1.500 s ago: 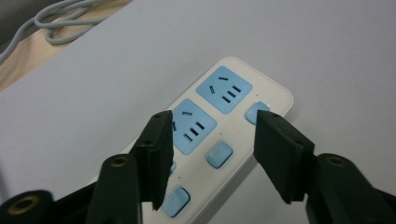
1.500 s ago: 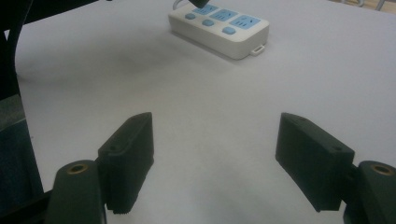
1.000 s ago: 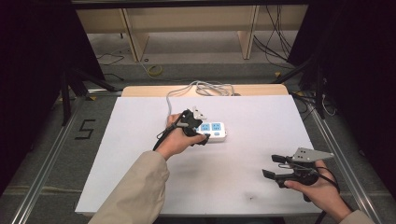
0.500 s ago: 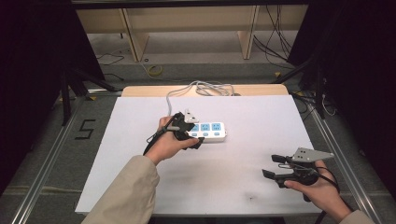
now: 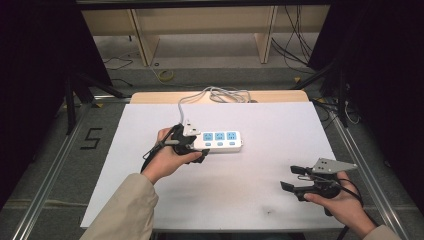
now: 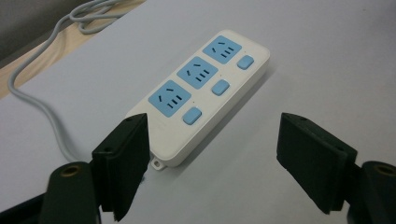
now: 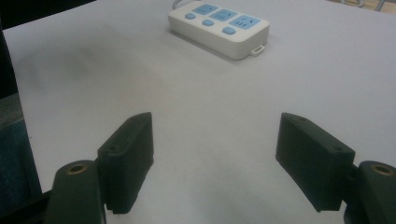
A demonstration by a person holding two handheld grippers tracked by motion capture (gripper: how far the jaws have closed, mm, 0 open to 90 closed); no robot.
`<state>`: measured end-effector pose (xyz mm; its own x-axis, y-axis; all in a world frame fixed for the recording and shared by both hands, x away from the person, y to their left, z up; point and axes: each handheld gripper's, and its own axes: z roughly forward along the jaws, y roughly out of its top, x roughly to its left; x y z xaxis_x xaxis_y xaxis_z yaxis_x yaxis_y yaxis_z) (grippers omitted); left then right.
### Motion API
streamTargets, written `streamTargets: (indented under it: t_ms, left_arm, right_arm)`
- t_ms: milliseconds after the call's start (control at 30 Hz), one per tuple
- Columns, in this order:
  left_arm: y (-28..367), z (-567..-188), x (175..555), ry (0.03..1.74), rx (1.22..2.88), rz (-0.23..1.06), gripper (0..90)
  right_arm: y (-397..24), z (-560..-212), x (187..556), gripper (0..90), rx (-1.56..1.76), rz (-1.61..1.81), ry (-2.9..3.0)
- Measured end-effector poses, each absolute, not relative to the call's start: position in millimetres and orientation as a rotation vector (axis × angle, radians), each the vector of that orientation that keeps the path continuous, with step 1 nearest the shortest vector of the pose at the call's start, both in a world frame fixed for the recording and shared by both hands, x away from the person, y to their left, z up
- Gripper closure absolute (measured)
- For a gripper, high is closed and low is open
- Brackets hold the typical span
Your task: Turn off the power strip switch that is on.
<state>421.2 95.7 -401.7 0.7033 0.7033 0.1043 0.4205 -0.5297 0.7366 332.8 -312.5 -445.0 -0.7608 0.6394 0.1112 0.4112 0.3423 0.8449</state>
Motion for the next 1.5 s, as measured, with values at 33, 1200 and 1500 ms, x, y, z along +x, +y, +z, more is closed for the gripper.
streamTargets:
  t_ms: [33, 1200, 1500]
  left_arm:
    - [98, -402, 420, 0.855, 2.194, 0.516, 24.8]
    - [152, -427, 371, 0.898, 2.122, 0.598, 20.8]
    - [163, -444, 352, 0.958, 2.077, 0.646, 21.2]
  right_arm:
    - [-312, -445, 333, 28.1, 0.947, 1.382, 2.367]
    - [-311, -447, 333, 27.9, 0.941, 1.374, 2.380]
    - [-311, -447, 333, 27.8, 0.940, 1.368, 2.384]
